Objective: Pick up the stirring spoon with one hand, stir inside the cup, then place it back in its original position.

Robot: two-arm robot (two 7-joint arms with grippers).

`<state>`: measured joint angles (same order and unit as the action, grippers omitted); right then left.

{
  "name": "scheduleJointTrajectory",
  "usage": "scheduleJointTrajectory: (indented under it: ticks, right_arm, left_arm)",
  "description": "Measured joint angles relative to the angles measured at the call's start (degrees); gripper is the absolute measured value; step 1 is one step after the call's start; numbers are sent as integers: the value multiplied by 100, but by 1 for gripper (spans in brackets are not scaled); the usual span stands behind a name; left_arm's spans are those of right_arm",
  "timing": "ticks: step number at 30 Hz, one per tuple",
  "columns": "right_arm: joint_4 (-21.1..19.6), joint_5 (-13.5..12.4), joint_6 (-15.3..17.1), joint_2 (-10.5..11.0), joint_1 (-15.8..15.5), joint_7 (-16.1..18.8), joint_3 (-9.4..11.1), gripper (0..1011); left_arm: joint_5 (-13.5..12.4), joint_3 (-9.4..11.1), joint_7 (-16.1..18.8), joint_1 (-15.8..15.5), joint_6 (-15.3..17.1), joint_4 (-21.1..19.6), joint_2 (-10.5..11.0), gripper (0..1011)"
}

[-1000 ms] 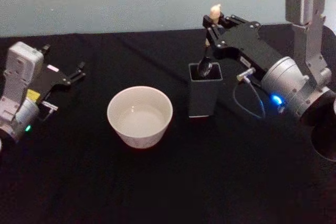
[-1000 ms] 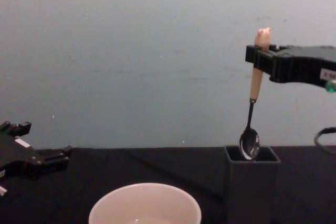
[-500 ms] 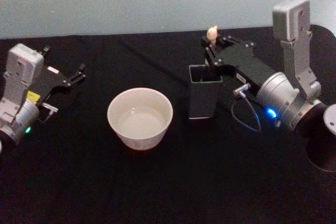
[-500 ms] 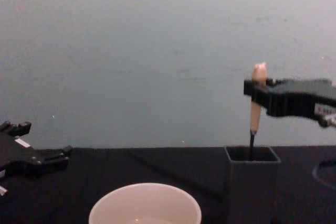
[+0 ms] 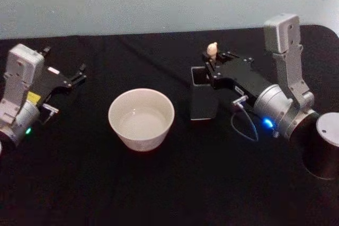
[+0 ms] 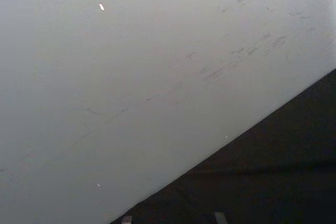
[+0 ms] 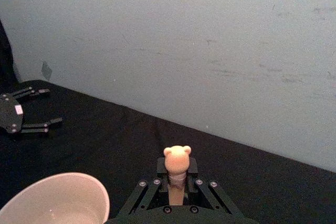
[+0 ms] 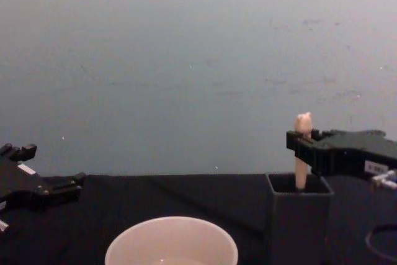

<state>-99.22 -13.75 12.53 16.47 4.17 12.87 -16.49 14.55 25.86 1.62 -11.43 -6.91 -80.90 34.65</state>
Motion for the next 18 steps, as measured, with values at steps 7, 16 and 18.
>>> scheduleJointTrajectory:
  ticks: [7,16,18]
  right_arm:
    - [111,34,37,-40,2,8,0,197]
    - [204,96,49,-86,-7,21,-14,195]
    - [228,123,47,-93,-2,16,-20,195]
  left_arm:
    - [0,0,0,0,0,0,0,1001]
    - [0,0,0,0,0,0,0,1001]
    - [0,0,0,0,0,0,0,1001]
